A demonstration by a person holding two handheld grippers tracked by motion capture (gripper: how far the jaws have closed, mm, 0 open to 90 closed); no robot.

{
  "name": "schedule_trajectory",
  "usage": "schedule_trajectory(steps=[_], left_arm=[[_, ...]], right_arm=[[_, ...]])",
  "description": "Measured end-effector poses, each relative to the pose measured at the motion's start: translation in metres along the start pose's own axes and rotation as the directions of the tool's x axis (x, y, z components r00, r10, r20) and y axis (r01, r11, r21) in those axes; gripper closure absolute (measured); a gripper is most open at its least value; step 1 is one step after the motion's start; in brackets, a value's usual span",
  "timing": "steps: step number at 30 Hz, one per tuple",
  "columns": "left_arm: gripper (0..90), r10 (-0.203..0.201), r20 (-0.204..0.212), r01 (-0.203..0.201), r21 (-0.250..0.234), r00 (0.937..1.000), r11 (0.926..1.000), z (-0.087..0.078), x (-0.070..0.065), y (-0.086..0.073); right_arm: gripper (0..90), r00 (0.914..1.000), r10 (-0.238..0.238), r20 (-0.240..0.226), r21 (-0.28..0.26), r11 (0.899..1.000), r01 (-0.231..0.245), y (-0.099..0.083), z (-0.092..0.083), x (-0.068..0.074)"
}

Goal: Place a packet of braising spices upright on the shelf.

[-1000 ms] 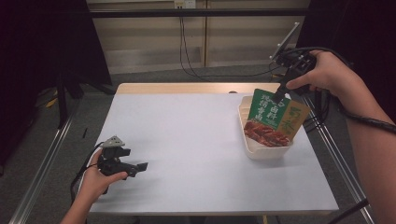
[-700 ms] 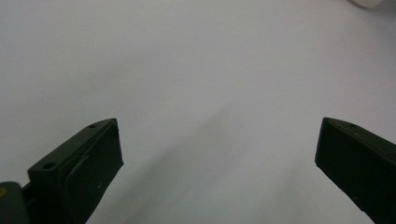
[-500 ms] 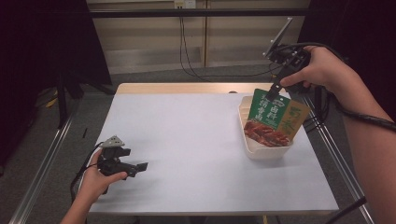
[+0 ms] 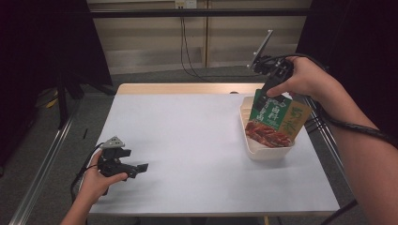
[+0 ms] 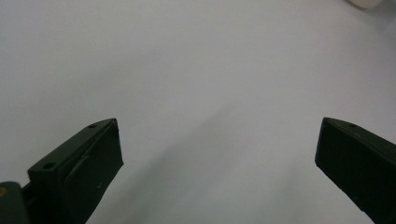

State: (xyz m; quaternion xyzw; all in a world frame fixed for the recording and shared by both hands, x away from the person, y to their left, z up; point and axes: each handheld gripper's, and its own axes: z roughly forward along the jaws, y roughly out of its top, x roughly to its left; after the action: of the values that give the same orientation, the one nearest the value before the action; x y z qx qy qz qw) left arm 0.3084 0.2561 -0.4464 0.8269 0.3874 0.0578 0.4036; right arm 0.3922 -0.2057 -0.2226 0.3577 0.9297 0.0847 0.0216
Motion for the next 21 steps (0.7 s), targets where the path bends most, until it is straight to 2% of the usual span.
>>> schedule_trajectory(steps=[7, 21], left_arm=[[0.4, 0.000, 0.003, 0.000, -0.009, 1.0000, 1.0000, 0.000, 0.000, 0.000], [0.4, 0.001, -0.002, -0.001, -0.012, 1.0000, 0.9999, -0.001, 0.000, 0.000]], right_arm=[[19.8, 0.9986, -0.049, -0.022, -0.013, 0.999, 0.048, 0.007, 0.017, 0.009], [17.6, 0.9936, -0.097, -0.059, -0.025, 0.995, 0.095, 0.015, 0.052, 0.020]])
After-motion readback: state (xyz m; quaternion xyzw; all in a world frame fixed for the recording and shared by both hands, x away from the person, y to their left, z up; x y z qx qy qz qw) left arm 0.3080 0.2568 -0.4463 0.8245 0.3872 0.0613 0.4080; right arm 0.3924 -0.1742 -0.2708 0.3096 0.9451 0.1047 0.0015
